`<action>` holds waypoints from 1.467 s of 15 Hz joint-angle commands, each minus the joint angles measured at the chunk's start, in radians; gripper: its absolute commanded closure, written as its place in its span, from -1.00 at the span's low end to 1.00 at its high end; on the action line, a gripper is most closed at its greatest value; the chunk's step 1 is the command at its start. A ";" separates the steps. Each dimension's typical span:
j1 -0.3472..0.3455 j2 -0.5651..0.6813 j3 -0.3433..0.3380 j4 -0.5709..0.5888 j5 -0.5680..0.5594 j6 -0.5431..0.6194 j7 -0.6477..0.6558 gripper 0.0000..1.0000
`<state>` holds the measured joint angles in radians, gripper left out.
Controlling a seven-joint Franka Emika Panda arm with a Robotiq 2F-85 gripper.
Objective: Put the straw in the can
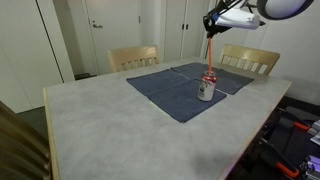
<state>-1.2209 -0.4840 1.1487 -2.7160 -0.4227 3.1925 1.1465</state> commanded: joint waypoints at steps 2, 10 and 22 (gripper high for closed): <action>-0.073 -0.012 0.068 0.007 0.000 0.035 0.019 0.96; -0.149 -0.021 0.163 0.004 0.008 0.072 0.044 0.96; -0.177 -0.135 0.220 -0.004 0.034 0.095 0.087 0.96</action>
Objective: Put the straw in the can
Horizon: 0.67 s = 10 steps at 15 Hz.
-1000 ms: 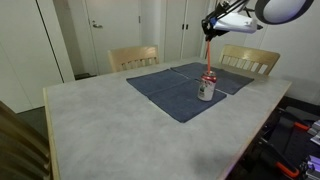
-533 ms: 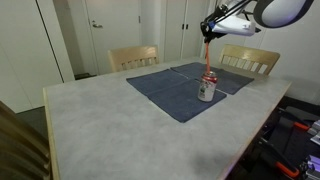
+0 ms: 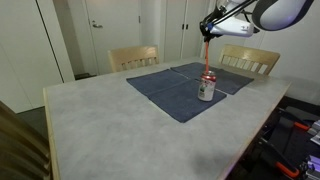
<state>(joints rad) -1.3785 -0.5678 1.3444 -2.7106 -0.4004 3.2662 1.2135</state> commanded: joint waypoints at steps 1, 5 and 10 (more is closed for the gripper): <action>-0.016 -0.062 0.023 -0.010 0.011 0.016 0.022 0.96; 0.067 -0.104 0.052 -0.049 0.316 -0.044 -0.175 0.96; 0.116 -0.219 0.092 -0.062 0.460 -0.087 -0.229 0.96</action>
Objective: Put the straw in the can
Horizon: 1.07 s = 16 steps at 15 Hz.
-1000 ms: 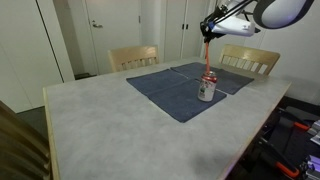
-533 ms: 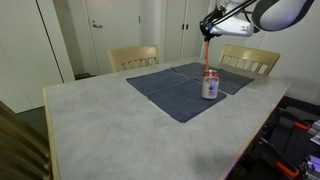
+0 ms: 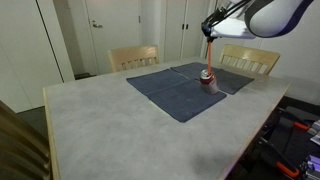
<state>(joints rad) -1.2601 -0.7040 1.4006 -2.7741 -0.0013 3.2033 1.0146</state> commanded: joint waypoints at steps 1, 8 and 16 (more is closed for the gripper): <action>0.000 -0.108 0.044 -0.005 0.078 -0.013 -0.030 0.96; -0.024 -0.288 0.093 -0.003 0.150 -0.016 -0.031 0.96; -0.060 -0.316 0.131 -0.004 0.163 -0.041 -0.025 0.96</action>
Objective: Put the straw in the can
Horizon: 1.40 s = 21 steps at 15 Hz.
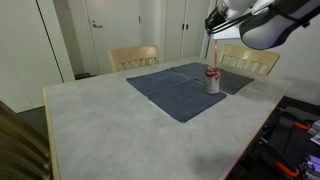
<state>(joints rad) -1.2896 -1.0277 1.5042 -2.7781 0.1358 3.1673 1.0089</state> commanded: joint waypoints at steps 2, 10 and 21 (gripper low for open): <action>-0.048 0.019 0.041 0.000 0.028 0.003 -0.019 0.96; -0.094 0.034 0.089 0.022 0.033 -0.043 -0.025 0.19; -0.040 0.156 -0.019 0.041 0.004 -0.132 -0.112 -1.00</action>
<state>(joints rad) -1.3563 -0.9824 1.5563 -2.7473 0.1498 3.0601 0.9871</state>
